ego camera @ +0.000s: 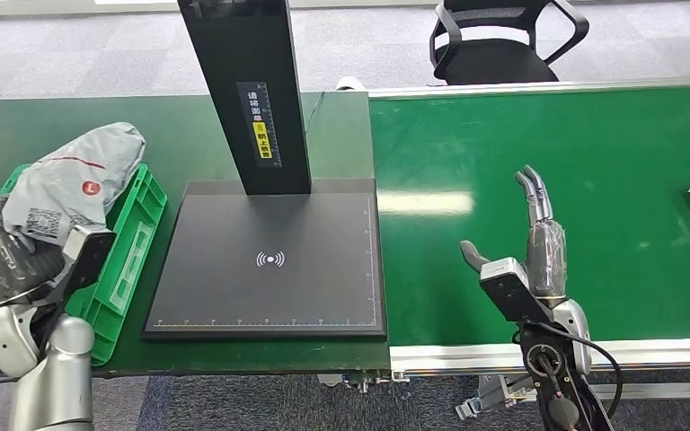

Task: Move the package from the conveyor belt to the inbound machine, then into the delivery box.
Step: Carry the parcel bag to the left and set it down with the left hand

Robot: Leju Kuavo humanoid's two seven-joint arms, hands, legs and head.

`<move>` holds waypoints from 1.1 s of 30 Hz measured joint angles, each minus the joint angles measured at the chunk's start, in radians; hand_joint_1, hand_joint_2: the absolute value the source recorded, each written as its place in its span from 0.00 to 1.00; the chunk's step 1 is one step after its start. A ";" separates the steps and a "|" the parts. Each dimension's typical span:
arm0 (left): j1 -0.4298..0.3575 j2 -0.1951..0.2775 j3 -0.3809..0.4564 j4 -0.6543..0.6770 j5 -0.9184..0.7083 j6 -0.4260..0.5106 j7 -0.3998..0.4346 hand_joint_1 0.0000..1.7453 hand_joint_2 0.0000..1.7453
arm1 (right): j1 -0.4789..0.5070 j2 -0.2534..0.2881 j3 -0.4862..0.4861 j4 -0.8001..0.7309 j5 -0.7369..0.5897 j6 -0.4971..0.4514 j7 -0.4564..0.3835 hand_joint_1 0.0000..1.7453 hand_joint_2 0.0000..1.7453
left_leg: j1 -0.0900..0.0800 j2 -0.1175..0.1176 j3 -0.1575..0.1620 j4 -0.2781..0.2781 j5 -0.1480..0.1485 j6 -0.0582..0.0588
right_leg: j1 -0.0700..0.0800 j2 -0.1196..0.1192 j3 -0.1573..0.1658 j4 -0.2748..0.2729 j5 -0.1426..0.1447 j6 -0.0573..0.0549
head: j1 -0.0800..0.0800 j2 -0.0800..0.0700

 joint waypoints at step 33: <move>-0.008 -0.056 0.170 -0.002 -0.062 0.000 -0.060 0.00 1.00 | -0.050 0.021 0.006 0.028 0.028 0.036 0.013 0.00 1.00 | 0.000 -0.001 0.000 0.000 0.000 0.000 | 0.000 0.000 0.001 0.000 0.000 0.000 | 0.000 0.000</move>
